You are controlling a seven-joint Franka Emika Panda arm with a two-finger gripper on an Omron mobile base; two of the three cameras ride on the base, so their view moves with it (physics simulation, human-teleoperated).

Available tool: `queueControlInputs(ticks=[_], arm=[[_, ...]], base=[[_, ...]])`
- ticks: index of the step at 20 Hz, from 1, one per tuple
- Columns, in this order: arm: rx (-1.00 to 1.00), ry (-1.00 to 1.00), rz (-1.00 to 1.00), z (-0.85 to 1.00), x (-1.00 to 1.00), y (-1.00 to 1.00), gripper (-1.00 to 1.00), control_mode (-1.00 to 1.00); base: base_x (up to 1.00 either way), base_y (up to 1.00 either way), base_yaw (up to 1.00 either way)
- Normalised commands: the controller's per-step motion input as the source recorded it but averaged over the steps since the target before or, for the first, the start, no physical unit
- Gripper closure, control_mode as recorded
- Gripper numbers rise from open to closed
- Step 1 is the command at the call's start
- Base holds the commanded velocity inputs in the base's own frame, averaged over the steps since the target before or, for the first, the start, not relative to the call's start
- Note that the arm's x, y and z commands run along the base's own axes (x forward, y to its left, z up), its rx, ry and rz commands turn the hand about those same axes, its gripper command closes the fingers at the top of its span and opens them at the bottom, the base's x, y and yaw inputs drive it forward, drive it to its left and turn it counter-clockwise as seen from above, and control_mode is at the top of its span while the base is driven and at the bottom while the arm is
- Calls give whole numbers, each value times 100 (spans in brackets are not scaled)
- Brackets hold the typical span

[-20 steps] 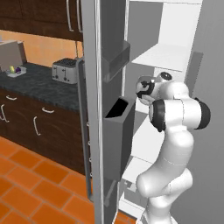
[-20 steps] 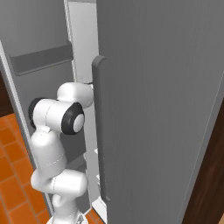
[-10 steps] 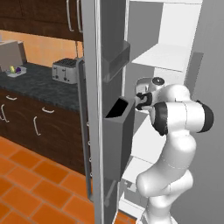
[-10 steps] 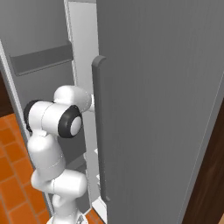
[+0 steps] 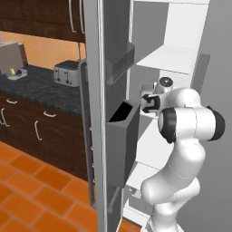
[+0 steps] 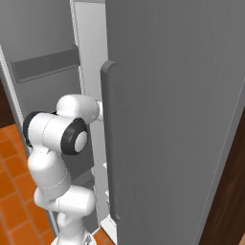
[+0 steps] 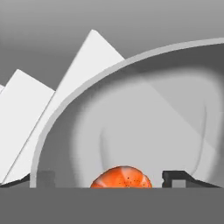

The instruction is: Take the meat container that has the shrimp and place it on the second highest rack of the freezer. Then take the vegetable container that has the eggplant and corn and place it on the highest rack of the freezer.

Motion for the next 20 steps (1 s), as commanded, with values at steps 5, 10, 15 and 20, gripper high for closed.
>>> queueControlInputs(ticks=[5,10,15,20], arm=[[1,-30,-7,67,15,-1,-100,-100],[0,-25,2,43,-54,11,-100,-100],[-20,-1,18,-37,-79,49,-100,-100],[-14,-15,21,0,-87,37,-100,-100]], base=[[0,0,0],[0,0,0],[0,0,0],[0,0,0]])
